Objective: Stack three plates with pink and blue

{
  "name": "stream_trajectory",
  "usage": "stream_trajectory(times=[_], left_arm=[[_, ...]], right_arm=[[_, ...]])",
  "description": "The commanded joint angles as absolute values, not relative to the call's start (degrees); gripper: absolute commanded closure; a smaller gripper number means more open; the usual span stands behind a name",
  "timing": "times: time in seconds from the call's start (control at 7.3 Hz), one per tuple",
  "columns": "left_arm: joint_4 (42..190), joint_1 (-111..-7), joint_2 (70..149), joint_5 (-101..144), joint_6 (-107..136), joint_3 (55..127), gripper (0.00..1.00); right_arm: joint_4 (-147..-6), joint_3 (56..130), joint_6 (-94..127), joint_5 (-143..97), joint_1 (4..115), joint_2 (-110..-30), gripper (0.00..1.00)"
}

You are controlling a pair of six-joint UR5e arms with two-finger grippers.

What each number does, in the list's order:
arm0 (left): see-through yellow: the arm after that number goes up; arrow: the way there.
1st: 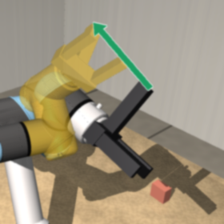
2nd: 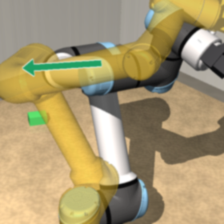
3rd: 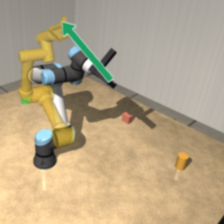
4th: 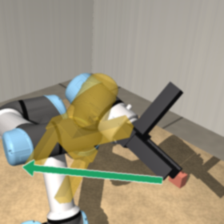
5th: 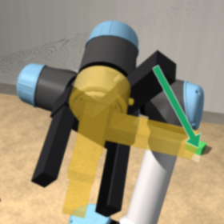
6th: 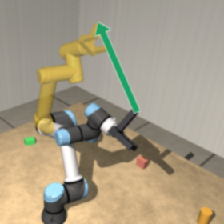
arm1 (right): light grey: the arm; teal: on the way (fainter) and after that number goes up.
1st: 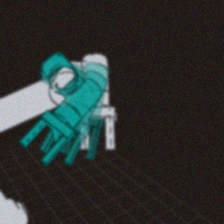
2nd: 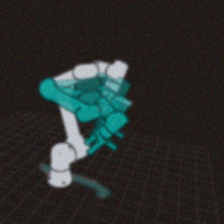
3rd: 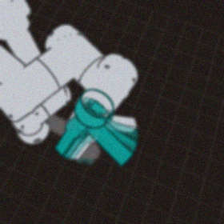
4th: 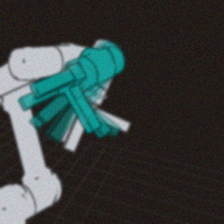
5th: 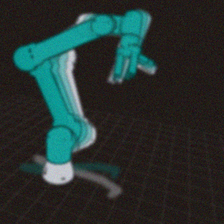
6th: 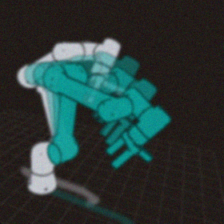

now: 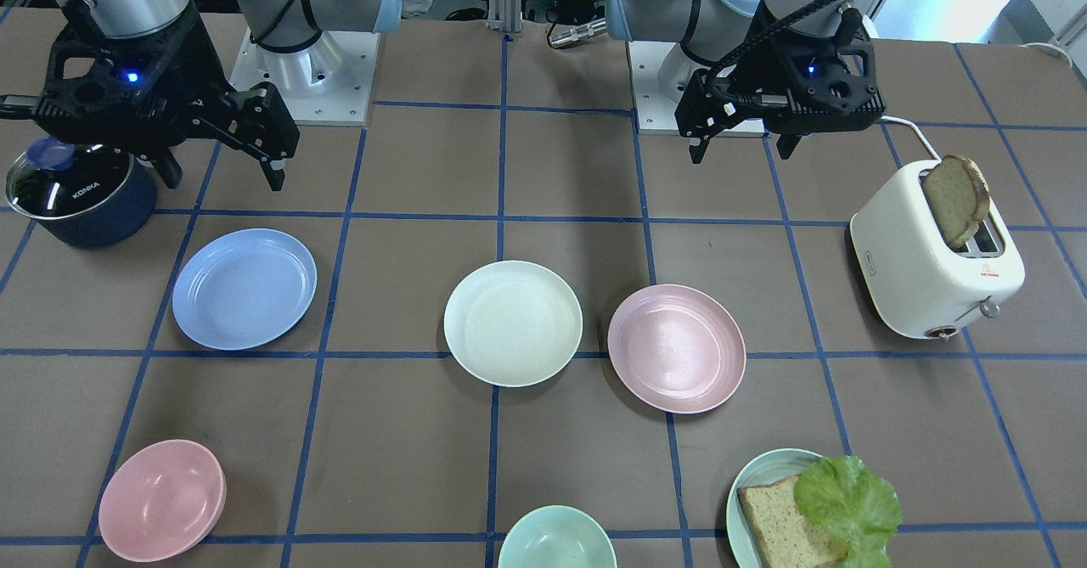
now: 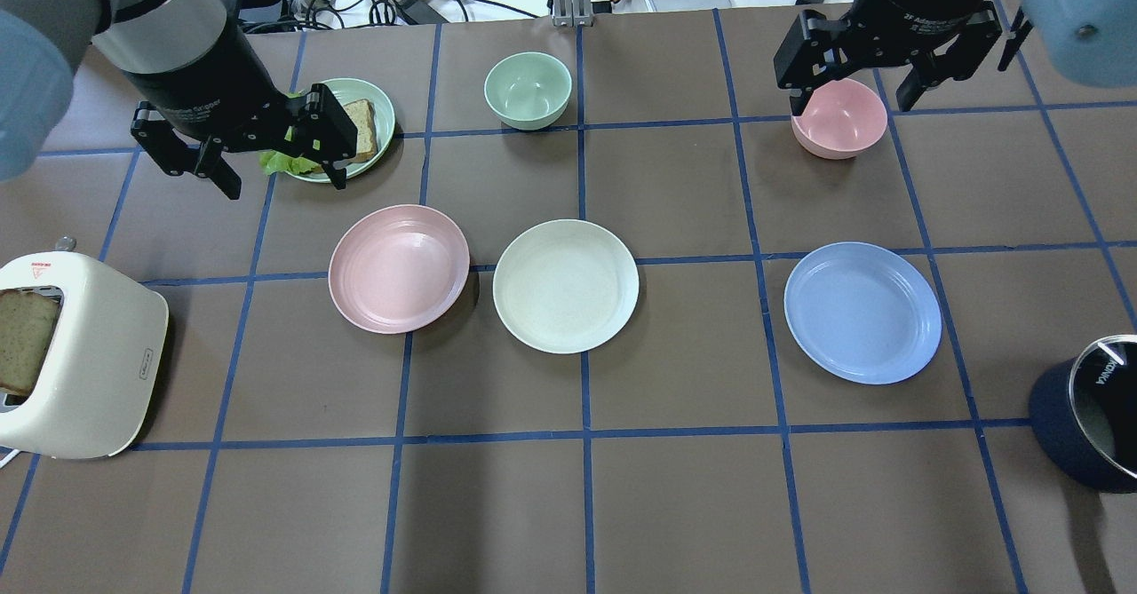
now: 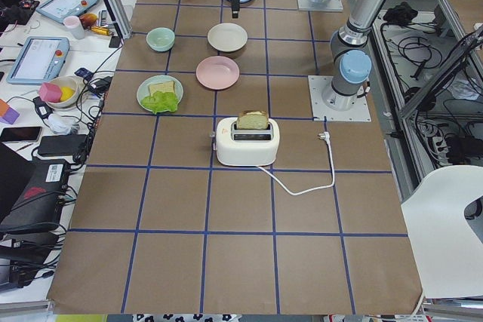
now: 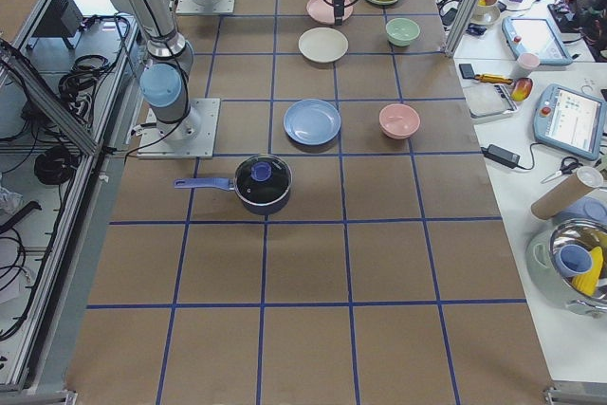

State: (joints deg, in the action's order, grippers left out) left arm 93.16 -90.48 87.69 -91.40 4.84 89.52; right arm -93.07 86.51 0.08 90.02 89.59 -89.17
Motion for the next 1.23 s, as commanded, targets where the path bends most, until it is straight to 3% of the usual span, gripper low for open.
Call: stream_trajectory(times=[0.0, 0.68, 1.1], left_arm=[[93.2, -90.4, 87.5, -91.4, 4.7, 89.7, 0.0], [89.2, -91.1, 91.3, -90.8, 1.0, 92.5, 0.0], [66.6, -95.5, 95.1, -91.4, -13.7, 109.9, 0.0]], right_arm=[[-92.8, 86.6, -0.6, 90.3, 88.6, -88.7, 0.0], [-103.3, 101.0, -14.2, 90.1, 73.9, -87.8, 0.0], [-121.2, 117.1, -24.8, 86.9, 65.9, -84.8, 0.0]])
